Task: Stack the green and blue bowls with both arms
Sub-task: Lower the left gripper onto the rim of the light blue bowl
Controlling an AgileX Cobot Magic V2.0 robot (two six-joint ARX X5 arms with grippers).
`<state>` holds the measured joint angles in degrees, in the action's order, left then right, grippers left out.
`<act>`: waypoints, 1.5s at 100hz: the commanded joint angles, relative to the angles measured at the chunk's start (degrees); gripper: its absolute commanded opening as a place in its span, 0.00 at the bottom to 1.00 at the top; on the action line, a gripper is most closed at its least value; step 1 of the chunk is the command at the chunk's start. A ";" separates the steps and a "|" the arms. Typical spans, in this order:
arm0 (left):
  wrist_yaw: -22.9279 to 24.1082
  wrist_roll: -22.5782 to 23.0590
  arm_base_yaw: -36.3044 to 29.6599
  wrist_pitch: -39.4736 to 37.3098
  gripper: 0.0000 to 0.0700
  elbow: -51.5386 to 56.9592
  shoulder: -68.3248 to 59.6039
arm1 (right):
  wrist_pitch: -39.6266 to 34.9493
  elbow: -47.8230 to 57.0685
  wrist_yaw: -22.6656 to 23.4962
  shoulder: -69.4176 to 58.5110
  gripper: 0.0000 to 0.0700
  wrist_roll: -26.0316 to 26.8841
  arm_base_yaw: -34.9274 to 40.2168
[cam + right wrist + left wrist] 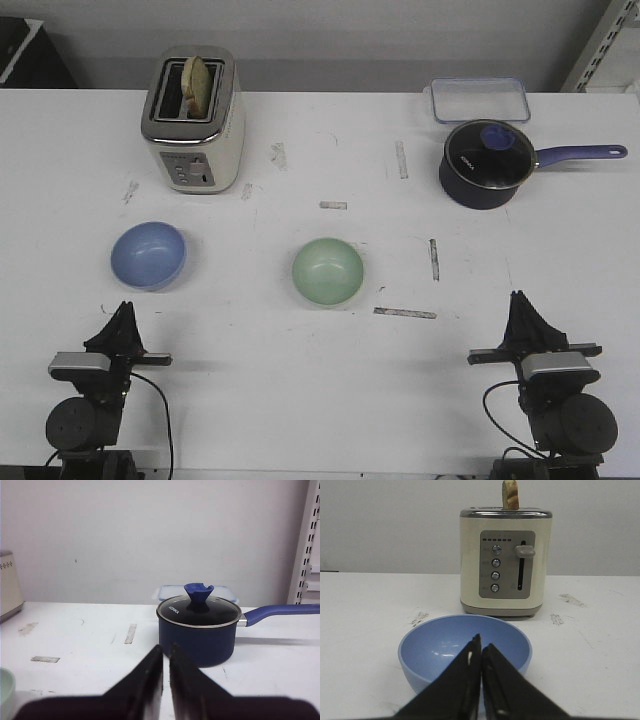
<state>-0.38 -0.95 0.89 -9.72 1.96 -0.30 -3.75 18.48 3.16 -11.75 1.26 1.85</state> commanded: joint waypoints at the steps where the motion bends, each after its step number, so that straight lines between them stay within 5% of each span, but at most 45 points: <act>1: -0.26 0.26 -0.04 -0.66 0.00 -1.22 0.11 | 0.76 0.20 -0.13 0.17 0.02 -0.44 0.04; 70: 0.72 -1.14 -0.04 1.51 0.00 7.96 -3.63 | 0.74 0.20 -0.13 0.17 0.02 -0.46 0.04; 139: 0.15 -1.05 -0.15 12.96 0.00 34.88 -39.98 | 0.74 0.20 -0.13 0.17 0.02 -0.46 0.04; 150: -0.02 -6.08 -0.31 21.05 0.00 41.66 -47.15 | 0.74 0.20 -0.15 0.17 0.02 -0.46 0.04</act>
<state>-0.14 -2.81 0.62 8.08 39.27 -43.79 -3.75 18.48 3.18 -11.75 1.26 1.85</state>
